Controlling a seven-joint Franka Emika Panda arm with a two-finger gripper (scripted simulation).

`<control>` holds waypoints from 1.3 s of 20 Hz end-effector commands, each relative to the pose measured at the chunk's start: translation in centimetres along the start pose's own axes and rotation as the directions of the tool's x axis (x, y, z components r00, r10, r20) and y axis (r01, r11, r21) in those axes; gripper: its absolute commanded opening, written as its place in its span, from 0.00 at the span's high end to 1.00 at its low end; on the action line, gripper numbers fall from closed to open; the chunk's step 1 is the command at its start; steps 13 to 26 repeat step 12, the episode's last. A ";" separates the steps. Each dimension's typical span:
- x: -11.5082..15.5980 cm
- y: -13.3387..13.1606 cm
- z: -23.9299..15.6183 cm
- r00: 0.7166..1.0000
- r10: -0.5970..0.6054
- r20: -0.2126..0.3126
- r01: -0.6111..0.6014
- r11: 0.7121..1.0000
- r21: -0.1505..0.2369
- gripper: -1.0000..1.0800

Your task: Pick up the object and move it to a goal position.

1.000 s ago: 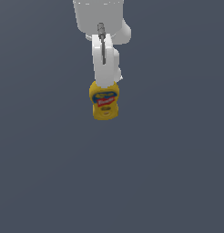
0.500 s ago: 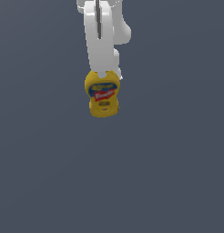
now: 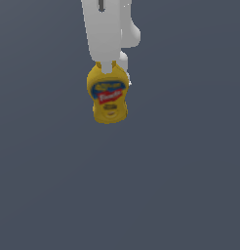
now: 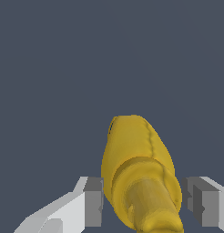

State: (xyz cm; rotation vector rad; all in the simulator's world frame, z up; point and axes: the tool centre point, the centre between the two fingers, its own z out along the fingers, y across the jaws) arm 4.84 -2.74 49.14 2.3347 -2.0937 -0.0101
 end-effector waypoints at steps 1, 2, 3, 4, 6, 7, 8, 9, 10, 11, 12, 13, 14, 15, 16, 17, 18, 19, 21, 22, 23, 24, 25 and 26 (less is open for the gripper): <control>0.0 -0.2 -0.9 1.000 0.000 -0.001 0.000 1.000 0.009 1.00; 0.1 -0.3 -1.1 1.000 0.000 -0.001 0.000 1.000 0.009 1.00; 0.1 -0.3 -1.2 1.000 0.000 -0.001 0.000 1.000 0.009 1.00; 0.1 -0.4 -1.3 1.000 0.000 -0.001 0.000 1.000 0.009 1.00; 0.1 -0.5 -1.5 1.000 0.000 -0.001 0.000 1.000 0.009 1.00; 0.1 -0.5 -1.5 1.000 0.000 -0.001 0.000 1.000 0.009 1.00; 0.1 -0.5 -1.6 1.000 0.000 -0.001 0.000 1.000 0.009 1.00; 0.1 -0.5 -1.6 1.000 0.000 -0.001 0.000 1.000 0.009 1.00; 0.1 -0.6 -1.6 1.000 0.000 -0.001 0.000 1.000 0.009 1.00; 0.1 -0.6 -1.6 1.000 0.000 -0.001 0.000 1.000 0.009 1.00; 0.1 -0.6 -1.6 1.000 0.000 -0.001 0.000 1.000 0.009 1.00; 0.1 -0.6 -1.6 1.000 0.000 -0.001 0.000 1.000 0.009 1.00; 0.1 -0.6 -1.6 1.000 0.000 -0.001 0.000 1.000 0.009 1.00; 0.1 -0.6 -1.6 1.000 0.000 -0.001 0.000 1.000 0.009 1.00; 0.1 -0.6 -1.6 1.000 0.000 -0.001 0.000 1.000 0.009 1.00; 0.1 -0.6 -1.6 1.000 0.000 -0.001 0.000 1.000 0.009 1.00; 0.1 -0.6 -1.6 1.000 0.000 -0.001 0.000 1.000 0.009 1.00; 0.1 -0.6 -1.6 1.000 0.000 -0.001 0.000 1.000 0.009 1.00; 0.1 -0.6 -1.6 1.000 0.000 -0.001 0.000 1.000 0.009 1.00; 0.1 -0.6 -1.6 1.000 0.000 -0.001 0.000 1.000 0.009 1.00; 0.1 -0.6 -1.6 1.000 0.000 -0.001 0.000 1.000 0.009 1.00; 0.1 -0.6 -1.6 1.000 0.000 -0.001 0.000 1.000 0.009 1.00; 0.1 -0.6 -1.6 1.000 0.000 -0.001 0.000 1.000 0.009 1.00; 0.1 -0.6 -1.6 1.000 0.000 -0.001 0.000 1.000 0.009 1.00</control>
